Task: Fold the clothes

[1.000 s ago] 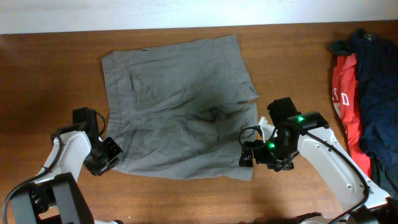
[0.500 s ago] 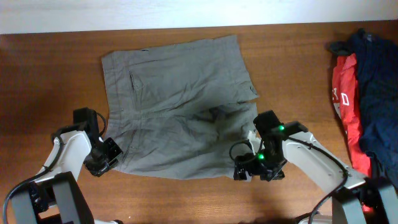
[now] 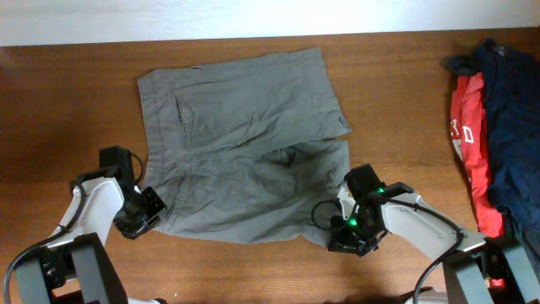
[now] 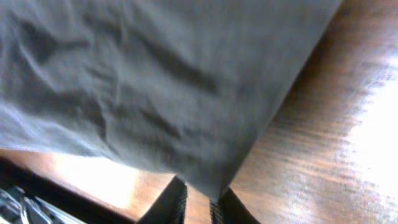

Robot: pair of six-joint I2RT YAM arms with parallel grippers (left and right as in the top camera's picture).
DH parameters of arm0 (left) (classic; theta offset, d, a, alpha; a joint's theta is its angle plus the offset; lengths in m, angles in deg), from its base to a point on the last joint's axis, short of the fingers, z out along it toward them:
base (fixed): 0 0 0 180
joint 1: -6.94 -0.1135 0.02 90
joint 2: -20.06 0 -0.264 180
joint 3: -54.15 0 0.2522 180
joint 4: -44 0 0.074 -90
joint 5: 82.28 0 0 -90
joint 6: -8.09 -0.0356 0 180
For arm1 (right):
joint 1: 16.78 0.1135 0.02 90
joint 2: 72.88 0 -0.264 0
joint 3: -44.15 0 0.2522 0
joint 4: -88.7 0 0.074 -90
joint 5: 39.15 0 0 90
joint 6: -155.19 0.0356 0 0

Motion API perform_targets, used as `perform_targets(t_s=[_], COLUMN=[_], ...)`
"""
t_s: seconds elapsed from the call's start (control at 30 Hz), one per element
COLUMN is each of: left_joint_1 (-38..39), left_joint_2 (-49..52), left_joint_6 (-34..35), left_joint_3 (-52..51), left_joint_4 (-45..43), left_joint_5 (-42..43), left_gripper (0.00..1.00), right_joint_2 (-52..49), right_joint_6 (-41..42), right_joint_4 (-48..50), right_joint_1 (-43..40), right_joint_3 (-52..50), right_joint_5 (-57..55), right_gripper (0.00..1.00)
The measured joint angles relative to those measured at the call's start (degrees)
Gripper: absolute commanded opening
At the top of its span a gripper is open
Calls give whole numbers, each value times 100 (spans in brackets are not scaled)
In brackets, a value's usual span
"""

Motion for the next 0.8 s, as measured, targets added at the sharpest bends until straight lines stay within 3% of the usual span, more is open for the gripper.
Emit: perform_targets(t_s=[0.17,0.37,0.6,0.8], left_joint_1=[0,0,-22,-195], left_joint_2=[0,0,-61,-859], left_joint_6=[-201,-319,-337,-452], left_joint_3=[0,0,2,33], left_joint_4=[-26,-13,247,402], left_joint_5=[-2,2,9,433], left_gripper=[1,0,0,0], right_joint_2=[151,920,1775,2041], right_joint_6=[42,365,476,509], right_joint_4=[-328,-1128,-1226,-1311], right_joint_1=[0,-70,-162,-162], right_joint_3=[13,420,787,789], right_joint_5=[-142,-1209,-1696,-1971], right_gripper=[4,4,4,4])
